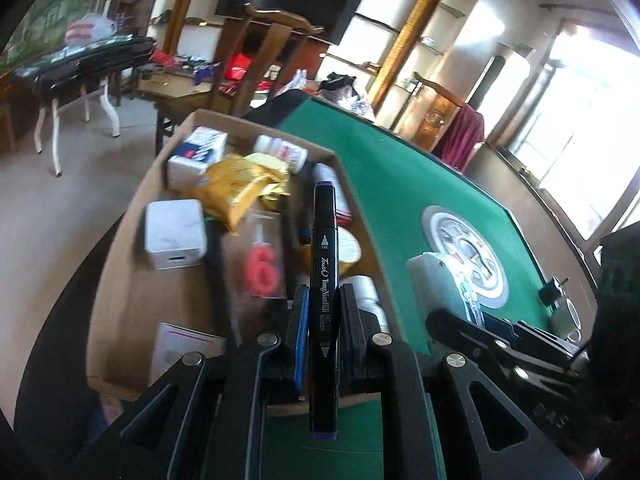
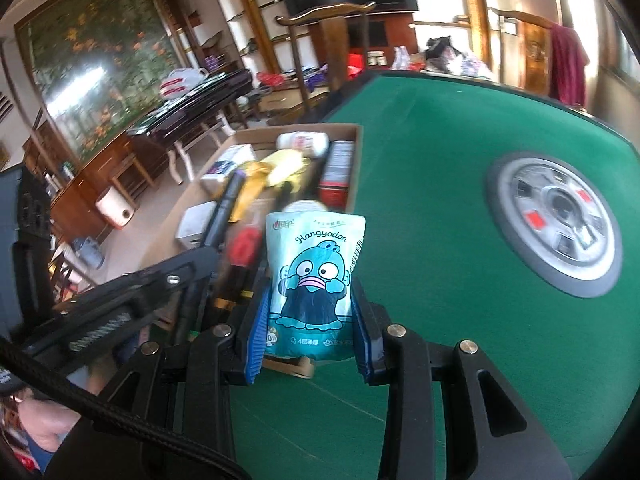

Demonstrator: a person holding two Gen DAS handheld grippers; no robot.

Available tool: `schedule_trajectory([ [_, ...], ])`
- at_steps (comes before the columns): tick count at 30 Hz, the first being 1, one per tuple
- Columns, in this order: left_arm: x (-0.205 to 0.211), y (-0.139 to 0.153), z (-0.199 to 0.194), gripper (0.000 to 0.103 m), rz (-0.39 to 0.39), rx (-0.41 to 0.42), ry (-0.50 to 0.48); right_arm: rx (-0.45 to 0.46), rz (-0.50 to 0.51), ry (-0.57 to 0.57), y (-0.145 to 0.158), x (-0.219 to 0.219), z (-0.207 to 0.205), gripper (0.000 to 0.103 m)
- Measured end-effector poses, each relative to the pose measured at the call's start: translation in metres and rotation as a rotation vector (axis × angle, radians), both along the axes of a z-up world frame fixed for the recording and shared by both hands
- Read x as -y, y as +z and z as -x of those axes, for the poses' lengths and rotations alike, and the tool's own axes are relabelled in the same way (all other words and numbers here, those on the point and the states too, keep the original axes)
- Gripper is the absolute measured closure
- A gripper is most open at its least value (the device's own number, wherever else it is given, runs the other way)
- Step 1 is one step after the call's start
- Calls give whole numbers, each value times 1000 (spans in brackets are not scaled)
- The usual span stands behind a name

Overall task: Organize objects
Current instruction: 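Lower tissue packet and marker into the cardboard tray and open both grippers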

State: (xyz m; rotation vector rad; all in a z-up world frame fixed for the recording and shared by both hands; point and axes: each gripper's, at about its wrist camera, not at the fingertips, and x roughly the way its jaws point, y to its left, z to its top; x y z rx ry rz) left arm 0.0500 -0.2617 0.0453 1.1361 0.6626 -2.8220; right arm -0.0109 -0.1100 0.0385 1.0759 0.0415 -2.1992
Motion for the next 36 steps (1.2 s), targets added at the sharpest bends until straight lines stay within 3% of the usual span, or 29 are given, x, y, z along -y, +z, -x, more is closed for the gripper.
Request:
schedule_trajectory([
  [9, 21, -17, 15, 91, -4, 36, 46, 47, -34, 75, -19, 45, 1, 69],
  [21, 38, -25, 21, 91, -18, 48, 74, 15, -106, 124, -33, 71, 1, 69],
  [31, 42, -24, 18, 91, -9, 44, 67, 25, -96, 130, -33, 68, -2, 57],
  [36, 40, -17, 12, 89, -3, 22, 68, -37, -111, 119, -24, 60, -13, 47],
])
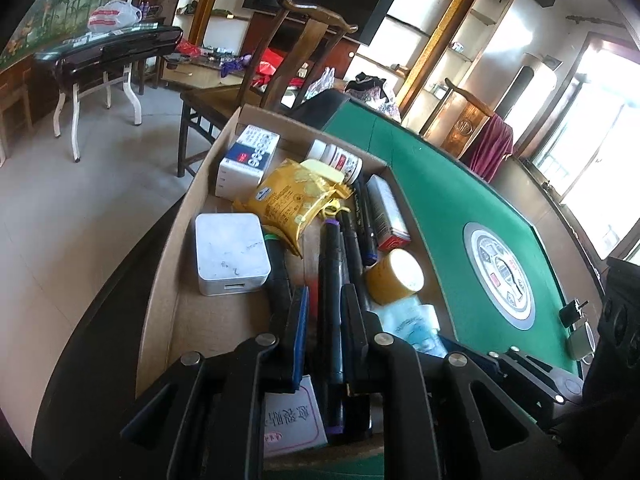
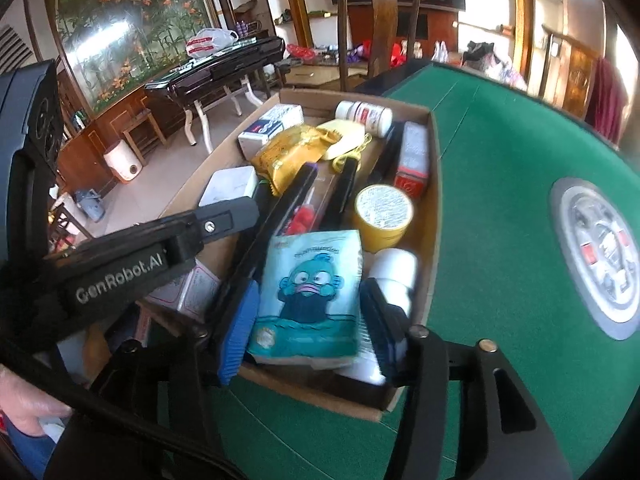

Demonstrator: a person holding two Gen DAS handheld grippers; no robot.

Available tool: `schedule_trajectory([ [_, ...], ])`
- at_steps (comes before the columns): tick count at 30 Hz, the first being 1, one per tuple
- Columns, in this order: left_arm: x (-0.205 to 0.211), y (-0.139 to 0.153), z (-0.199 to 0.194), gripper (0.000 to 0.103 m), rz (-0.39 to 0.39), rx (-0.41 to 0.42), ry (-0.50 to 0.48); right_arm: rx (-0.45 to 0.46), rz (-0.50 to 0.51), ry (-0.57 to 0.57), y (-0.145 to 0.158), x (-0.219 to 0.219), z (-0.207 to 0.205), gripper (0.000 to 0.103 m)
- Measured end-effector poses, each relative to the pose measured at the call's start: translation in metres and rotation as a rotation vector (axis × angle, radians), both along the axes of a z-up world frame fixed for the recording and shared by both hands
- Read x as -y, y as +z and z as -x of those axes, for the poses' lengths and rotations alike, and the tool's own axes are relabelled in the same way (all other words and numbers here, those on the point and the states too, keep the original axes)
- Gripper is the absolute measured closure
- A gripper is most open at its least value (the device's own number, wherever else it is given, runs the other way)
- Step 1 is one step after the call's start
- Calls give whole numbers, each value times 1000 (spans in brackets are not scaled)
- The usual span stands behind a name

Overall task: Organize objects
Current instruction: 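Lower tissue packet and marker into the cardboard tray and open both grippers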

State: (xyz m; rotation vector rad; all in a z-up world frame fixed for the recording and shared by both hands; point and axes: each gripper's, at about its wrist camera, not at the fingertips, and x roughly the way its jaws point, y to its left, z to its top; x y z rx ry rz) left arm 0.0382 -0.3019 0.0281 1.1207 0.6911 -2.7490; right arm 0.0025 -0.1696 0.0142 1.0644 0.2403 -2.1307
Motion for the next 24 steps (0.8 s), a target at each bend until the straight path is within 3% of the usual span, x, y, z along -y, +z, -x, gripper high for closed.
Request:
schedule_trajectory([
  [3, -4, 6, -4, 86, 8, -15, 0, -22, 0, 1, 3, -8, -4, 46],
  [7, -15, 18, -18, 58, 49, -67, 31, -33, 71, -15, 11, -34, -10, 46],
  [9, -25, 27, -30, 48, 110, -123, 65, -52, 112, -40, 14, -53, -13, 46],
  [11, -38, 38, -43, 25, 164, -182, 74, -78, 147, -74, 15, -76, -16, 41],
  [13, -53, 50, -56, 15, 252, -227, 117, -112, 175, -124, 11, -101, -19, 30],
  [16, -74, 63, -75, 1, 392, -285, 219, -101, 188, -179, 6, -124, -17, 30],
  [19, -88, 68, -90, 1, 497, -264, 297, -97, 217, -224, 6, -141, -20, 25],
  [21, -95, 67, -97, 1, 538, -272, 293, -120, 167, -271, 6, -143, -22, 22],
  [24, -101, 60, -106, 1, 532, -256, 237, -153, 135, -273, 7, -141, -27, 22],
])
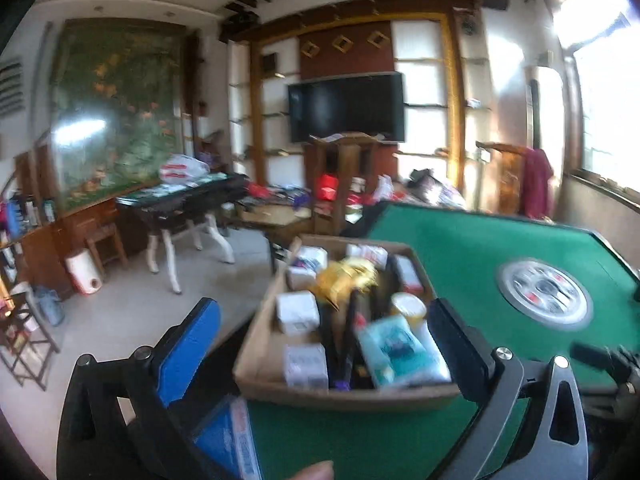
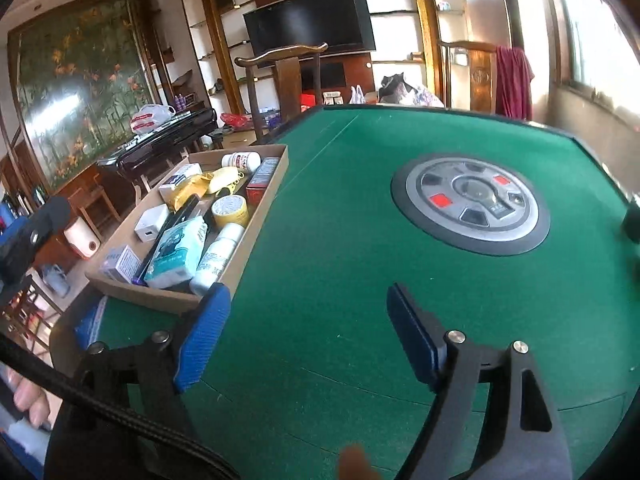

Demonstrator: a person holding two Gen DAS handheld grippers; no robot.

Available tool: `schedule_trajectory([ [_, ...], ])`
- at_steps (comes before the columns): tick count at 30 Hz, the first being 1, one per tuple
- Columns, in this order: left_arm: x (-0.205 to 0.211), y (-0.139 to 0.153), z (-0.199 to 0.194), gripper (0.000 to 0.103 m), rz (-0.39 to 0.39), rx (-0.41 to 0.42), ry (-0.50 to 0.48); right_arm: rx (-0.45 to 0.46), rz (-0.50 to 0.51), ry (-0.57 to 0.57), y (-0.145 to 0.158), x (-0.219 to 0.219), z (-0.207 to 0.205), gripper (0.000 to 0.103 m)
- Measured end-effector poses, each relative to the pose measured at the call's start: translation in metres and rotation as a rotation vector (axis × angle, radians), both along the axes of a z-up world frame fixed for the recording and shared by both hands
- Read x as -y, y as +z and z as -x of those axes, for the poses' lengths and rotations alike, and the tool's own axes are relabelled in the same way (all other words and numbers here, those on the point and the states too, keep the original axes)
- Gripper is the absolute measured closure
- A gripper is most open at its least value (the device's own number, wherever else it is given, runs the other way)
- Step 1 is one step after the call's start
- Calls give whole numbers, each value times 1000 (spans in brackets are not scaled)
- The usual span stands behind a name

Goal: Organize objects

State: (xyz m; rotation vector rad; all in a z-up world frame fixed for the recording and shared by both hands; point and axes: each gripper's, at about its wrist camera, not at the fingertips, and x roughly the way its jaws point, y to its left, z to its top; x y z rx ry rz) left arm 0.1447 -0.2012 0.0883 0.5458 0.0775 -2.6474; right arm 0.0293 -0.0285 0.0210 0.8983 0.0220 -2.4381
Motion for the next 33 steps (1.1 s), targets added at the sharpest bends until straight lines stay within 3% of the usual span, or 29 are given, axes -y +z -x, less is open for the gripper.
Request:
schedule_trajectory([
  [2, 1, -4, -6, 1, -44, 27, -28, -30, -5, 8, 4, 0, -6, 22],
  [8, 4, -15, -1, 1, -19, 71, -2, -110, 5, 37, 11, 0, -21, 22],
  [21, -12, -33, -1, 1, 78, 120, 1, -139, -34, 77, 9, 9, -29, 22],
  [33, -12, -35, -4, 1, 98, 113, 10, -144, -49, 75, 8, 11, -29, 22],
])
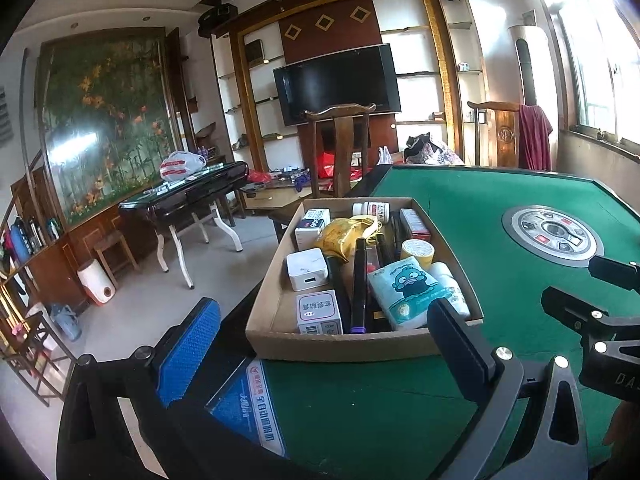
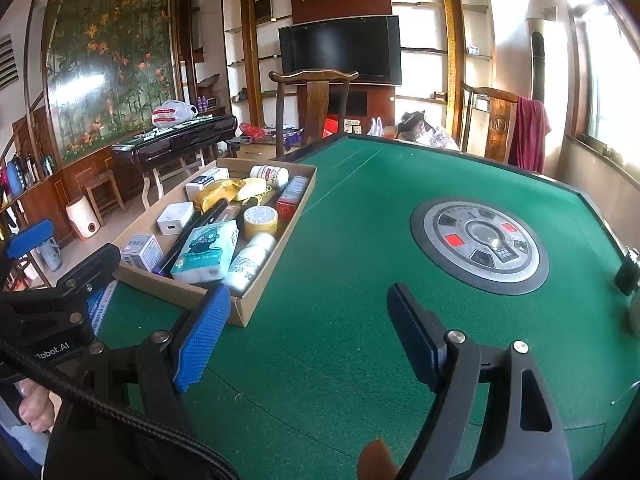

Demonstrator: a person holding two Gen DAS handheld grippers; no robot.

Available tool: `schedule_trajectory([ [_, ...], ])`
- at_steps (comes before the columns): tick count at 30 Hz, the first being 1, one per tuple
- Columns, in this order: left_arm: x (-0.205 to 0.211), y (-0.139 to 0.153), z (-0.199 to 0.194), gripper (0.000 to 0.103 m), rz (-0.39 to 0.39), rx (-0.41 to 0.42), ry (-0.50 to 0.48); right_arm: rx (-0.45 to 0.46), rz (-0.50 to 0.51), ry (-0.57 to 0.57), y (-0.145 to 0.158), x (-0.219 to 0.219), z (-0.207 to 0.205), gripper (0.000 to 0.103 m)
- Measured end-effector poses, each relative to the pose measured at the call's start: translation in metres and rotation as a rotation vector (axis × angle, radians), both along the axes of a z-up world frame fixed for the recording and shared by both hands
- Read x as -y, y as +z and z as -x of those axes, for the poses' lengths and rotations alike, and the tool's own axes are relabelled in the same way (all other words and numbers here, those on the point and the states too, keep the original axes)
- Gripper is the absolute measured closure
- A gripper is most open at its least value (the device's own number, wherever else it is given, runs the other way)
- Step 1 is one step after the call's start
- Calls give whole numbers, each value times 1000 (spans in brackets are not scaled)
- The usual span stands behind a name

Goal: Organize objects

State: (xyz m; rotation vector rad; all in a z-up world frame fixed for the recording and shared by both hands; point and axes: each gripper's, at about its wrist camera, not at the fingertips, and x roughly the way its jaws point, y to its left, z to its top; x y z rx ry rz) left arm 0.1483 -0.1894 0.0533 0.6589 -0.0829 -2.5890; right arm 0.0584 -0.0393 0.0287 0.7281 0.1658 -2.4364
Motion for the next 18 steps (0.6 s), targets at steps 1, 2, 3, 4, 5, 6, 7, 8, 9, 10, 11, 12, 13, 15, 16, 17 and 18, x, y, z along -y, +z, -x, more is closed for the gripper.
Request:
schedule_trajectory([
  [1, 0, 0, 0, 1, 3, 0, 0, 0, 0, -1, 0, 0, 0, 22],
  [2, 0, 0, 0, 1, 3, -1, -1, 0, -1, -2, 0, 0, 0, 22],
  [3, 0, 0, 0, 1, 2, -1, -2, 1, -3, -2, -1, 0, 0, 22],
  [4, 0, 0, 0, 1, 1, -2, -4, 3, -4, -2, -1, 0, 0, 22],
  [5, 0, 0, -1, 1, 2, -4, -3, 3, -5, -3, -1, 0, 0, 22],
  [6, -1, 0, -2, 1, 5, -5, -3, 3, -6, -3, -1, 0, 0, 22],
  [7, -2, 1, -2, 1, 8, -8, -4, 3, -5, -2, -1, 0, 0, 22],
  [8, -2, 1, -3, 1, 10, -8, -5, 2, -7, -3, -1, 0, 0, 22],
  [9, -2, 1, -3, 1, 12, -9, -7, 1, -7, -4, -1, 0, 0, 22],
  [10, -3, 1, -4, 1, 13, -12, -11, 1, -8, -4, -1, 0, 0, 22],
  [11, -3, 1, -4, 1, 11, -16, -10, 2, -9, -3, -1, 0, 0, 22],
  [12, -3, 2, -5, 1, 8, -18, -8, 2, -10, -4, -1, 0, 0, 22],
  [13, -2, 2, -6, 1, 3, -20, -13, 2, -11, -5, -1, 0, 0, 22],
  [15, -3, 2, -7, 1, 12, -21, -17, 4, -11, -5, -2, 0, 1, 22],
  [16, -2, 2, -8, 1, 15, -25, -15, 5, -10, -5, -2, -1, 1, 22],
  [17, -3, 2, -7, 1, 18, -25, -15, 8, -9, -6, -2, -1, 2, 22],
  [18, -3, 2, -7, 1, 19, -22, -17, 10, -10, -8, -3, -1, 2, 22],
])
